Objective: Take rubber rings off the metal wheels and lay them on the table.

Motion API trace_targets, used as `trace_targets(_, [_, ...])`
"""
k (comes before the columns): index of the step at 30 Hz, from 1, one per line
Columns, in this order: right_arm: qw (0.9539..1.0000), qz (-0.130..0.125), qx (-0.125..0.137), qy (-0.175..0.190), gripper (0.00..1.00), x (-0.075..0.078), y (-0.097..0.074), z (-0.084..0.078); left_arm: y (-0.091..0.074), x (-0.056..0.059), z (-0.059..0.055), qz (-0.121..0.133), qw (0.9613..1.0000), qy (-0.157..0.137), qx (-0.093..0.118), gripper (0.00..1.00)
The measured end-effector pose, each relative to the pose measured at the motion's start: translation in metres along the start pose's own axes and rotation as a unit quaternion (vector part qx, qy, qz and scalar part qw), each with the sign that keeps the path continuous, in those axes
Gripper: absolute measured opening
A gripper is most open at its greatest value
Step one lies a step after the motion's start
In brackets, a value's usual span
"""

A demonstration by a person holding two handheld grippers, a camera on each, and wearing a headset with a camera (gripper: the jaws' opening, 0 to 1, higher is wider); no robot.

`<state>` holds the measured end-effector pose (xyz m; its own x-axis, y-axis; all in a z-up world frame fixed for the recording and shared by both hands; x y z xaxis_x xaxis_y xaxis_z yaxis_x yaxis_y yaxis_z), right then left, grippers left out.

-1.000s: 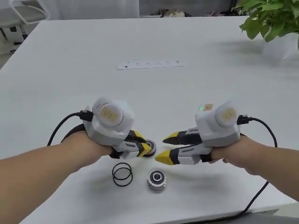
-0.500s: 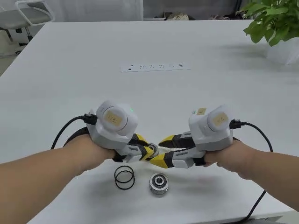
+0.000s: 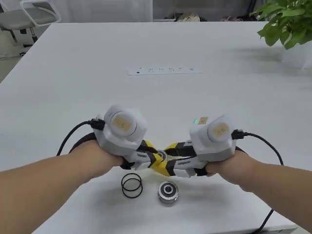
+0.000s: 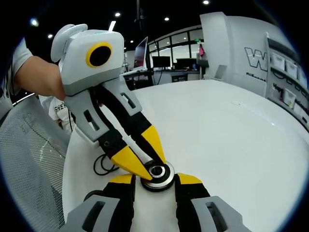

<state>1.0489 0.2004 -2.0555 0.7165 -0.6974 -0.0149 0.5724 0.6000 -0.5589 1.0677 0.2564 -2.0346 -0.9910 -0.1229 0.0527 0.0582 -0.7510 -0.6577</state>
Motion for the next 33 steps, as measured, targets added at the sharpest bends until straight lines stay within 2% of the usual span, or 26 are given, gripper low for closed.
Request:
trace_targets(4, [0.9999, -0.01, -0.005, -0.009, 0.26, 0.003, -0.002, -0.002, 0.0, 0.0, 0.0, 0.001, 1.0, -0.003, 0.001, 0.08])
trace_targets(33, [0.9997, 0.009, -0.003, 0.022, 0.16, 0.005, -0.014, -0.008, 0.0, 0.0, -0.001, 0.007, 0.9999, -0.008, 0.004, 0.08])
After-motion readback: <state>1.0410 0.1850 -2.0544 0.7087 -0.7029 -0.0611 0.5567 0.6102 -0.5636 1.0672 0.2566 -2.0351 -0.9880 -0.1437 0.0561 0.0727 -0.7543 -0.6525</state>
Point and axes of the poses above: the centre of the closed fingertips' face, and the gripper's own axes: y roughly forward along the fingers, x roughly to its right, z roughly out of its top, the point moved 5 cm from there along -y, roughly backward along the fingers, and after that the axes turned 7 degrees about -z, right-handed, at the moved point
